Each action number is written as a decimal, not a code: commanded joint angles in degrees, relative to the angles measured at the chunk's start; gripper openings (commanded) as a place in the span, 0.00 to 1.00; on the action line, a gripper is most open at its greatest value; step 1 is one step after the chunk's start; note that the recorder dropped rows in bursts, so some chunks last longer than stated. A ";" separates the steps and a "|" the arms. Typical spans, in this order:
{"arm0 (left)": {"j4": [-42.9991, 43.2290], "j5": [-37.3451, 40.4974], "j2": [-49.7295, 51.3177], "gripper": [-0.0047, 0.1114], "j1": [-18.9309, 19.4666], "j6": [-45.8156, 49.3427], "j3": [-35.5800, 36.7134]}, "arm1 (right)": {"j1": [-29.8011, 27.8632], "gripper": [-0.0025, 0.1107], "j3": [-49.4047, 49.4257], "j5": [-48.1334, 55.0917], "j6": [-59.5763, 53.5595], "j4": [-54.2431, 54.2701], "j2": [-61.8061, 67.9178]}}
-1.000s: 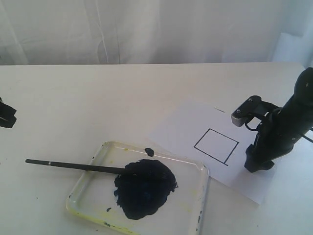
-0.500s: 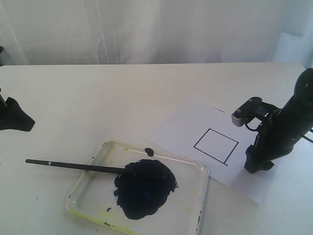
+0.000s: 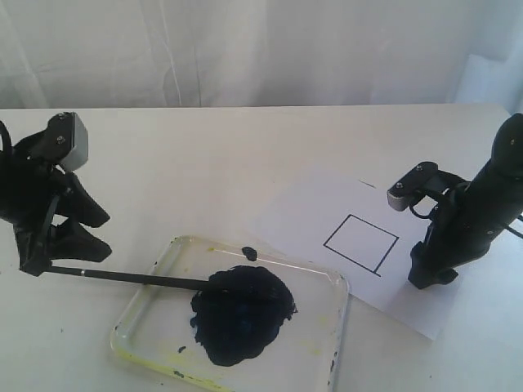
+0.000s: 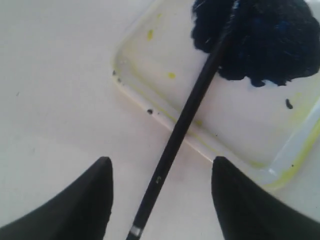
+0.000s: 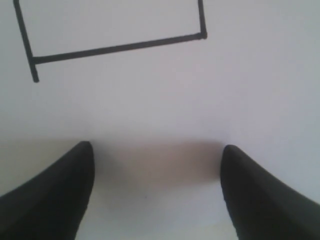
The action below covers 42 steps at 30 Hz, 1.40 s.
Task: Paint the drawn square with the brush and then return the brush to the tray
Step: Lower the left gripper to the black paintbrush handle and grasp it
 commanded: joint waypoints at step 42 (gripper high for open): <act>-4.76 -6.43 14.48 0.49 -0.27 21.11 0.61 | -0.10 0.61 0.39 -0.72 0.02 -0.38 1.33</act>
